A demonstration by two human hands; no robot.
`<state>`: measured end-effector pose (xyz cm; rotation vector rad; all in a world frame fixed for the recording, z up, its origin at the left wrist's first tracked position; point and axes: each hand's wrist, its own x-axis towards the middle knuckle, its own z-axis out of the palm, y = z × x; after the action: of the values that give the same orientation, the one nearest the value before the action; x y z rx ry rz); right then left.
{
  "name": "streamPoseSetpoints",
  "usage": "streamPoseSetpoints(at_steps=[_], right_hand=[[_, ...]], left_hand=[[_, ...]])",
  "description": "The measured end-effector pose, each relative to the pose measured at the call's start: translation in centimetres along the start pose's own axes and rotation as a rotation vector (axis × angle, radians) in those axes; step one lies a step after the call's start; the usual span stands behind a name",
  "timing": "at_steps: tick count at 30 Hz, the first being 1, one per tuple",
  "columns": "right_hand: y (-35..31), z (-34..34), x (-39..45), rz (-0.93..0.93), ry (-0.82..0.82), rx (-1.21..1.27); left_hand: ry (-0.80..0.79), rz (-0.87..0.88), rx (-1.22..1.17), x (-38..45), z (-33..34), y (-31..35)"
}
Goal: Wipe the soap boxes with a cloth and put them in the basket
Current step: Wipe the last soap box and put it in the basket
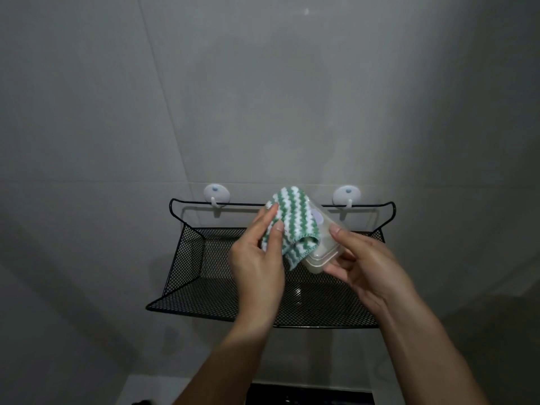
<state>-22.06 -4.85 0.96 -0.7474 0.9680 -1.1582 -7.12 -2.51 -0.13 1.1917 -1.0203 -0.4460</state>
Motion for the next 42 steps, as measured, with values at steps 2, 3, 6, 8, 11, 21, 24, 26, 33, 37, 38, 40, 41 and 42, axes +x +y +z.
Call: streamPoseSetpoints(at_steps=[2, 3, 6, 8, 11, 21, 24, 26, 33, 37, 38, 40, 41, 42], right_hand=[[0.4, 0.1, -0.1, -0.007, 0.015, 0.027], [0.6, 0.2, -0.1, -0.013, 0.023, 0.053], [0.6, 0.5, 0.1, -0.031, 0.067, 0.122], [0.3, 0.4, 0.4, -0.056, 0.086, 0.112], [0.0, 0.0, 0.4, -0.066, 0.094, 0.097], [-1.6, -0.3, -0.1, -0.041, 0.046, 0.077], [-1.8, -0.9, -0.3, -0.036, 0.044, 0.016], [-1.8, -1.2, -0.6, -0.027, 0.041, -0.041], [-1.8, -1.7, -1.0, -0.021, -0.001, -0.137], [-1.8, -1.5, -1.0, 0.009, -0.040, -0.133], [-1.7, -1.4, -1.0, 0.014, -0.051, -0.134], [-1.8, -1.3, -1.1, 0.014, -0.065, -0.139], [-1.8, -1.2, -1.1, 0.014, -0.067, -0.136], [-1.9, -1.2, -1.1, 0.013, -0.068, -0.134]], left_hand=[[-0.007, -0.030, -0.016, -0.6, 0.3, -0.1], [-0.019, -0.042, -0.022, -0.9, 0.4, 0.0], [-0.068, -0.035, -0.037, -2.6, 0.9, 0.2], [-0.075, -0.026, -0.039, -3.7, 1.4, 0.2], [-0.075, -0.014, -0.021, -4.5, 1.6, 0.1], [-0.314, 0.053, 0.213, -2.9, 0.2, -1.4], [-0.425, 0.121, 0.474, -0.7, -1.2, -1.5], [-0.510, 0.117, 0.689, 0.7, -2.0, -1.7], [-0.484, 0.240, 0.847, 2.6, -3.4, -1.8], [-0.373, 0.440, 0.758, 3.1, -3.3, -0.8], [-0.383, 0.482, 0.758, 3.2, -3.2, -0.6], [-0.383, 0.533, 0.760, 3.6, -3.3, -0.3], [-0.382, 0.543, 0.756, 3.7, -3.4, -0.1], [-0.390, 0.559, 0.748, 3.8, -3.5, 0.0]])
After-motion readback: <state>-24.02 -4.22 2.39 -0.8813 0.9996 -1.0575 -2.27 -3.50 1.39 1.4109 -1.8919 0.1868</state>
